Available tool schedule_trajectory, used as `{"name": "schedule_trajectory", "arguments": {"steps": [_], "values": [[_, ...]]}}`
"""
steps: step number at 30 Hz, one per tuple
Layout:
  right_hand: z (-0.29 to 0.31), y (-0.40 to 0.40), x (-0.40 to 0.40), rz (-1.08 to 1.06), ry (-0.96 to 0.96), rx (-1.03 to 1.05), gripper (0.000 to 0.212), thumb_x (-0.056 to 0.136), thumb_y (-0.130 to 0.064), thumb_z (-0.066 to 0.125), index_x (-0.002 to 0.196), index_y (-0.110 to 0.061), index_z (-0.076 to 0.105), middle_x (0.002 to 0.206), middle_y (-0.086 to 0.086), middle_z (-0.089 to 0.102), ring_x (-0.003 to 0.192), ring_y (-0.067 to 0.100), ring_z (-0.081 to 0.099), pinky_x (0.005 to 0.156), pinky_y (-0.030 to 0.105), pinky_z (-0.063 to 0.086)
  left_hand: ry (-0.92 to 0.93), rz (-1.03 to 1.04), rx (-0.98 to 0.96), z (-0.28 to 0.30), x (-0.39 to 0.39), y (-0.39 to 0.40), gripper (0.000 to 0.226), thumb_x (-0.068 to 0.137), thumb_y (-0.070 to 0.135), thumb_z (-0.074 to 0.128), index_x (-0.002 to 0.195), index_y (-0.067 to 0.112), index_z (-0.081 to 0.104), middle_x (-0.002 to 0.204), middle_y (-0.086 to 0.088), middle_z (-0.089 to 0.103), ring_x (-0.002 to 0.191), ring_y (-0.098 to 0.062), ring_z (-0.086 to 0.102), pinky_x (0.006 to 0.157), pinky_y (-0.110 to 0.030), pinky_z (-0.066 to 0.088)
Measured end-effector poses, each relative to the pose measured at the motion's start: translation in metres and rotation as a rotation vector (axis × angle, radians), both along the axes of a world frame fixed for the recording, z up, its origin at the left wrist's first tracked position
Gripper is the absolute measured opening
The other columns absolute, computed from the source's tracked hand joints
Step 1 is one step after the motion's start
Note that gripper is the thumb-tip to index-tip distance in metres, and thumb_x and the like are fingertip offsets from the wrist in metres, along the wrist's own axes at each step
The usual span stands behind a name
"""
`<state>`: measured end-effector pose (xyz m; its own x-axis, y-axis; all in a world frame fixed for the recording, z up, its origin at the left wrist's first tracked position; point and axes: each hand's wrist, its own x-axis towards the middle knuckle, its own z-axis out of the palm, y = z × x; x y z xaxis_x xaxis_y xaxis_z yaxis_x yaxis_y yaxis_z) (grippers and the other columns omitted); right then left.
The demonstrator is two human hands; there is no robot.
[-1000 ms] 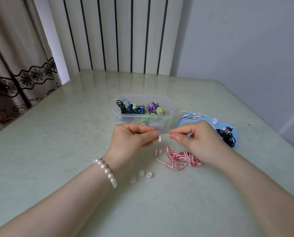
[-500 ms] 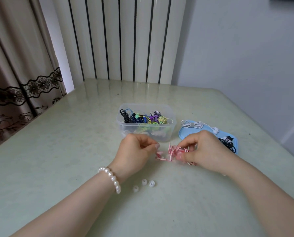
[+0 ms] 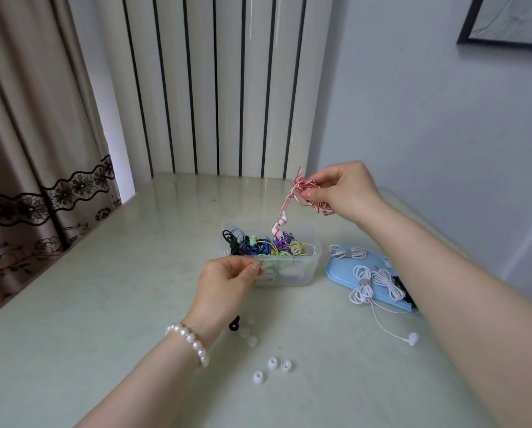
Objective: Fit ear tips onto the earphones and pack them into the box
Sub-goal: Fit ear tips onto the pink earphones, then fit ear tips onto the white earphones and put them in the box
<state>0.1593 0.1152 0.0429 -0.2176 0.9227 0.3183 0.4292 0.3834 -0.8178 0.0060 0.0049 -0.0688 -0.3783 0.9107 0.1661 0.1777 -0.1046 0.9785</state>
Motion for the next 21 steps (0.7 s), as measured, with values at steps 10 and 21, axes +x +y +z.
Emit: {"name": "schedule_trajectory", "arguments": {"steps": [10, 21], "values": [[-0.052, 0.034, -0.041, -0.071, -0.279, 0.059, 0.021, 0.070, -0.009, 0.077, 0.091, -0.013, 0.073, 0.078, 0.006, 0.068, 0.067, 0.018, 0.060, 0.075, 0.033, 0.052, 0.064, 0.035, -0.036, -0.006, -0.005, 0.004, 0.021, 0.086, 0.014, 0.062, 0.068, 0.023, 0.067, 0.059, 0.009, 0.061, 0.046, 0.004, 0.046, 0.044, -0.009, 0.033], [-0.062, 0.025, -0.056, 0.093, -1.058, 0.338, 0.024, 0.074, 0.008, 0.048, 0.080, -0.011, 0.061, 0.084, 0.010, 0.045, 0.086, 0.030, 0.045, 0.070, 0.033, 0.032, 0.197, 0.014, -0.082, -0.015, -0.003, 0.005, 0.013, 0.084, 0.018, 0.065, 0.076, 0.026, 0.070, 0.076, 0.006, 0.070, 0.072, -0.010, 0.062, 0.073, -0.024, 0.048]]}}
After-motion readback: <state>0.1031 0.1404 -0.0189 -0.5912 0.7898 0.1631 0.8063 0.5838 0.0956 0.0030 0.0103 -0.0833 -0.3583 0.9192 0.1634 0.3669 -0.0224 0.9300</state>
